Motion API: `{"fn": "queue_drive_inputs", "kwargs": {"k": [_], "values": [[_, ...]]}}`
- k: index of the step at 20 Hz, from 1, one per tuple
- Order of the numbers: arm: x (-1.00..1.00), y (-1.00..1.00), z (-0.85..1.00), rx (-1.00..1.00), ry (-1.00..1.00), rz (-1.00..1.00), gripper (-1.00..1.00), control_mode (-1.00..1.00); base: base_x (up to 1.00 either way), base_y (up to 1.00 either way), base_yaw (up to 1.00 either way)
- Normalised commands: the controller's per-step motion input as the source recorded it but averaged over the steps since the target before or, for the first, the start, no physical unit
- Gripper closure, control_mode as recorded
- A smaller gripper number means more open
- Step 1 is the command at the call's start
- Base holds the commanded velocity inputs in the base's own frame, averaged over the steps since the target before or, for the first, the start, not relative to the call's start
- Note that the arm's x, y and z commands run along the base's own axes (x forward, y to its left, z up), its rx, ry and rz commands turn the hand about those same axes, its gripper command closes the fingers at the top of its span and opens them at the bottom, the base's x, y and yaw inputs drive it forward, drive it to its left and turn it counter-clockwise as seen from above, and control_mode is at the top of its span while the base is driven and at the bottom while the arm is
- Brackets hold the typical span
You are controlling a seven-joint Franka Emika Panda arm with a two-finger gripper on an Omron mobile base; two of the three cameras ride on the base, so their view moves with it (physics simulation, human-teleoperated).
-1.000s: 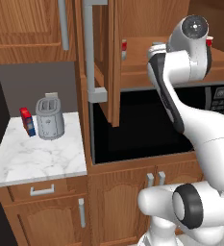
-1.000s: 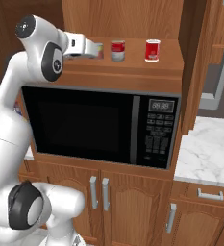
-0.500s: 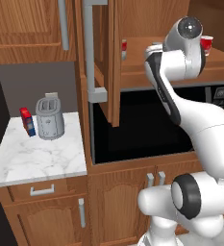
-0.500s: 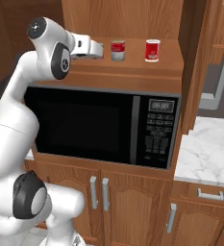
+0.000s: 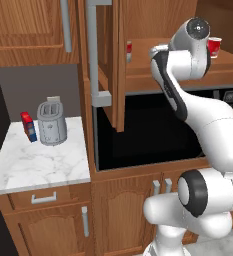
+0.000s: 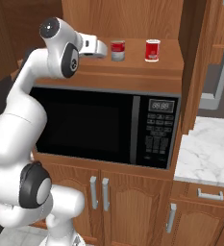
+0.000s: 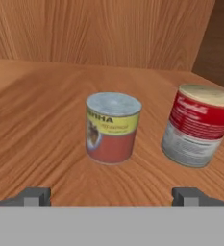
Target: Stack two cans on top of the other two cans in the cabinet.
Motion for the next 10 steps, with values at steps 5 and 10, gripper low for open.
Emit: {"fn": "queue_drive_inputs", "kwargs": {"k": [5, 10], "values": [[0.23, -0.01, 0.0, 0.0, 0.03, 0.0, -1.0, -1.0, 0.0, 0.0, 0.0], [0.25, 0.0, 0.0, 0.0, 0.01, 0.0, -1.0, -1.0, 0.0, 0.0, 0.0]]}}
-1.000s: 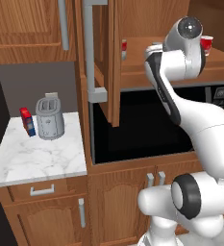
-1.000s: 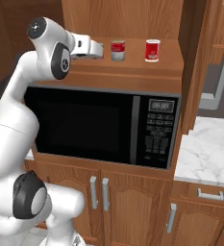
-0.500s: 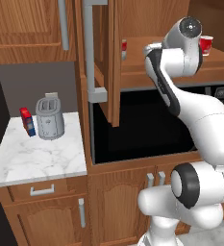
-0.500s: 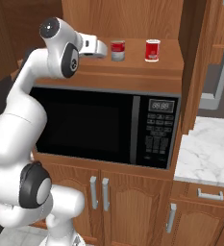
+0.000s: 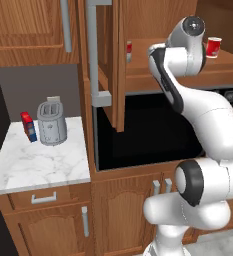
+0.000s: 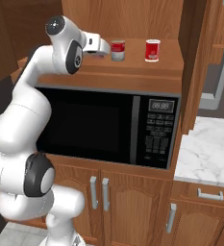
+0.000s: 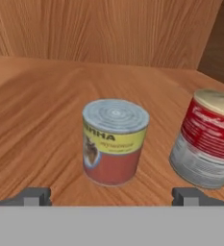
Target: Stack two cans on top of the other two cans in the cabinet.
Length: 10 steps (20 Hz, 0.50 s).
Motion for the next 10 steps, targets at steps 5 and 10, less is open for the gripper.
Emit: {"fn": "queue_drive_inputs", "kwargs": {"k": [5, 10], "values": [[0.26, 0.0, 0.0, 0.0, 0.0, 0.0, -1.0, -1.0, 0.0, 0.0, 0.0], [0.25, -0.01, -0.02, 0.0, 0.03, 0.0, -1.0, -1.0, 0.0, 0.0, 0.0]]}}
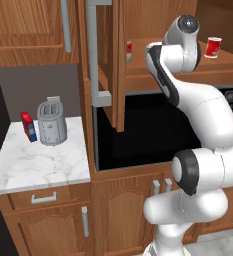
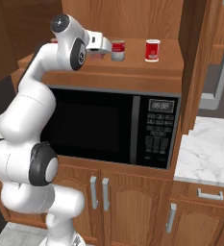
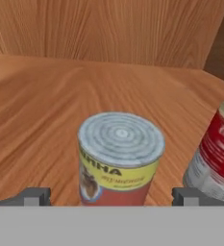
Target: Stack two cans on top of the other two cans in the cabinet.
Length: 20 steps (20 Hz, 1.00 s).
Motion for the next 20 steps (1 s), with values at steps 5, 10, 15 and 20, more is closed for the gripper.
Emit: {"fn": "queue_drive_inputs", "kwargs": {"k": [5, 10, 15, 20], "values": [[0.23, 0.0, -0.03, 0.0, 0.03, 0.0, -1.0, -1.0, 0.0, 0.0, 0.0], [0.21, 0.0, -0.01, 0.0, 0.02, 0.0, -1.0, -1.0, 0.0, 0.0, 0.0], [0.09, -0.05, 0.0, 0.0, 0.0, 0.0, -1.0, -1.0, 0.0, 0.0, 0.0], [0.0, -0.1, -0.02, 0.0, 0.0, 0.0, 1.0, -1.0, 0.0, 0.0, 0.0]]}}
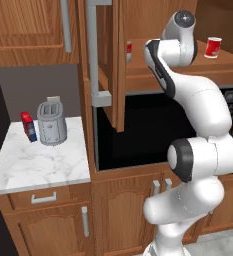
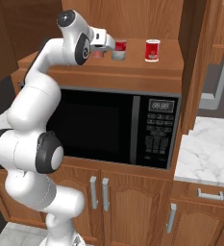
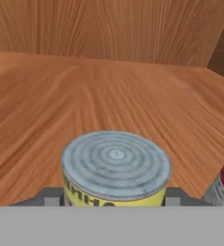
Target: Stack two cans on top of the other two cans in the cabinet.
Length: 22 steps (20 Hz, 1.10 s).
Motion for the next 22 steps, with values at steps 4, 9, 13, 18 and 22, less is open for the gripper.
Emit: {"fn": "queue_drive_inputs", "kwargs": {"k": [4, 9, 13, 18, 22], "values": [[0.0, -0.02, -0.03, 0.0, 0.0, 0.0, 1.0, -1.0, 0.0, 0.0, 0.0], [-0.01, 0.0, -0.03, 0.02, 0.0, 0.0, 1.0, -1.0, 0.0, 0.0, 0.0], [-0.22, 0.15, 0.24, 0.05, -0.01, 0.0, 1.0, -1.0, 0.0, 0.0, 0.0], [-0.28, 0.31, 0.31, 0.04, -0.04, 0.0, 1.0, -1.0, 0.0, 0.0, 0.0], [-0.14, 0.49, 0.27, 0.0, -0.06, 0.05, 1.0, -1.0, 0.0, 0.0, 0.0]]}}
